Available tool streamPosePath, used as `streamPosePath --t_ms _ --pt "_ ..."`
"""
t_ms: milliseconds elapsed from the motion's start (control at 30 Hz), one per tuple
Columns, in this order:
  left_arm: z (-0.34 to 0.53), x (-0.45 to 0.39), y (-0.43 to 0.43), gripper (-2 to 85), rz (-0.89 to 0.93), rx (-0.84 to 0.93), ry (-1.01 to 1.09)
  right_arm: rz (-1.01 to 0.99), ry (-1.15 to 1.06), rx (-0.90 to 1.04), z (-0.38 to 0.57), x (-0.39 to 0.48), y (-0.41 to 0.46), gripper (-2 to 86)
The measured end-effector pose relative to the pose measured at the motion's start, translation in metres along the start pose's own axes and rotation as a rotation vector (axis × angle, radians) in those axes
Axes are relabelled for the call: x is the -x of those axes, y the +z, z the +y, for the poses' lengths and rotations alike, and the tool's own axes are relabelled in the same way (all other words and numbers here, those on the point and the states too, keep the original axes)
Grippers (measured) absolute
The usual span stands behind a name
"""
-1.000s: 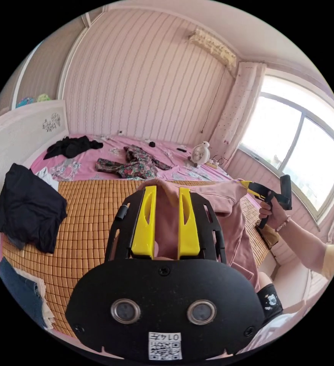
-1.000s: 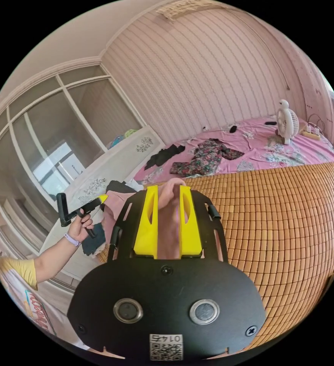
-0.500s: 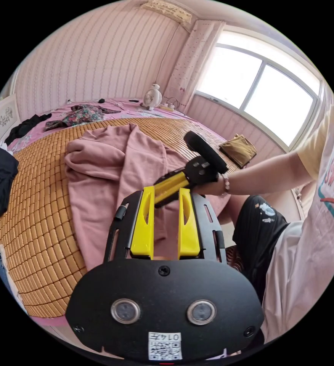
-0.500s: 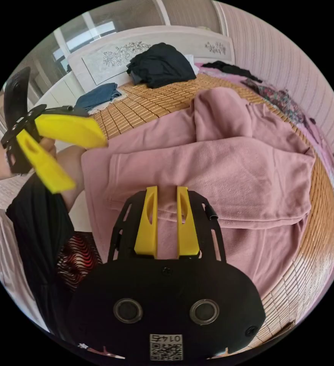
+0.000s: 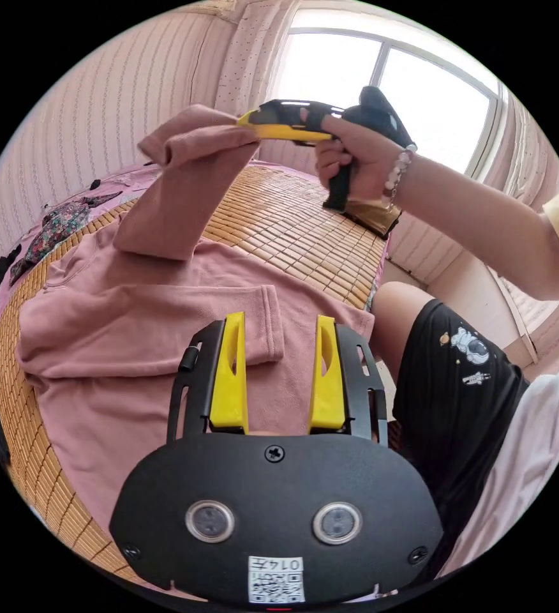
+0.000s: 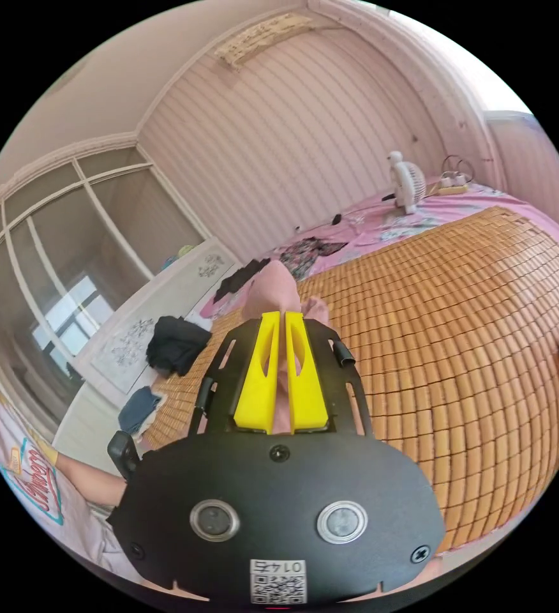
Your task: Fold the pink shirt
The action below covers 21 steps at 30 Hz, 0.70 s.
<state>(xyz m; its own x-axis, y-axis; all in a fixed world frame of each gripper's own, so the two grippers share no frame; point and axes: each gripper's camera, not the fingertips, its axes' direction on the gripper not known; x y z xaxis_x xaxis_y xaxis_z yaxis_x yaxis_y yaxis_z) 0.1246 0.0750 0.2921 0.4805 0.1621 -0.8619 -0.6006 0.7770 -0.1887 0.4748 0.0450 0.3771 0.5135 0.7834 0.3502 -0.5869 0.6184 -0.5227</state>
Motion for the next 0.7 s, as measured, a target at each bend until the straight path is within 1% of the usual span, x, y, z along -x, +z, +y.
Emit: streamPosePath --t_ms 33,67,100,133,200,267,300,333,367,400,433,500,533,600,633,700 --pt "-0.005 0.002 0.008 13.1 -0.02 0.039 0.003 0.086 0.014 0.006 -0.003 -0.025 -0.018 1.7" --pt "-0.011 0.008 0.02 12.5 -0.046 0.111 -0.011 0.123 0.026 0.009 -0.004 -0.038 -0.026 1.7" --pt "-0.016 0.016 0.028 11.9 -0.039 0.159 -0.02 0.198 0.056 0.009 -0.004 -0.064 -0.042 1.7" --pt "-0.017 0.02 0.031 11.6 -0.032 0.176 -0.029 0.282 0.09 0.008 -0.002 -0.087 -0.055 2.5" --pt "-0.016 0.037 0.032 10.4 0.003 0.176 -0.069 0.367 0.157 0.015 0.003 -0.112 -0.069 3.7" --pt "-0.014 0.053 0.022 9.5 0.064 0.175 -0.116 0.4 0.169 0.047 0.008 -0.117 -0.072 4.9" --pt "-0.01 0.066 0.005 8.3 0.143 0.133 -0.146 0.409 0.148 0.074 0.013 -0.112 -0.067 5.7" --pt "-0.006 0.073 -0.006 7.8 0.164 0.099 -0.167 0.401 0.108 0.113 0.018 -0.104 -0.056 6.5" --pt "0.005 0.089 -0.032 6.6 0.182 0.021 -0.21 0.395 0.087 0.137 0.021 -0.099 -0.049 6.9" --pt "0.022 0.108 -0.063 5.4 0.167 -0.055 -0.266 0.381 0.051 0.179 0.026 -0.09 -0.035 7.7" --pt "0.032 0.118 -0.08 4.8 0.144 -0.086 -0.297 0.35 0.02 0.208 0.031 -0.079 -0.02 7.7" --pt "0.083 0.157 -0.153 2.5 -0.006 -0.172 -0.407 0.284 -0.012 0.247 0.037 -0.065 0.004 7.8" --pt "0.098 0.165 -0.173 1.9 -0.057 -0.184 -0.431 0.241 -0.034 0.274 0.04 -0.054 0.021 7.8" --pt "0.166 0.194 -0.252 1.1 -0.31 -0.186 -0.582 0.194 -0.083 0.318 0.044 -0.035 0.047 7.9" --pt "0.183 0.2 -0.272 1.3 -0.369 -0.187 -0.632 0.175 -0.126 0.349 0.046 -0.02 0.064 7.9" --pt "0.25 0.216 -0.333 2.1 -0.565 -0.213 -0.819 0.143 -0.191 0.392 0.05 0.001 0.091 8.0"
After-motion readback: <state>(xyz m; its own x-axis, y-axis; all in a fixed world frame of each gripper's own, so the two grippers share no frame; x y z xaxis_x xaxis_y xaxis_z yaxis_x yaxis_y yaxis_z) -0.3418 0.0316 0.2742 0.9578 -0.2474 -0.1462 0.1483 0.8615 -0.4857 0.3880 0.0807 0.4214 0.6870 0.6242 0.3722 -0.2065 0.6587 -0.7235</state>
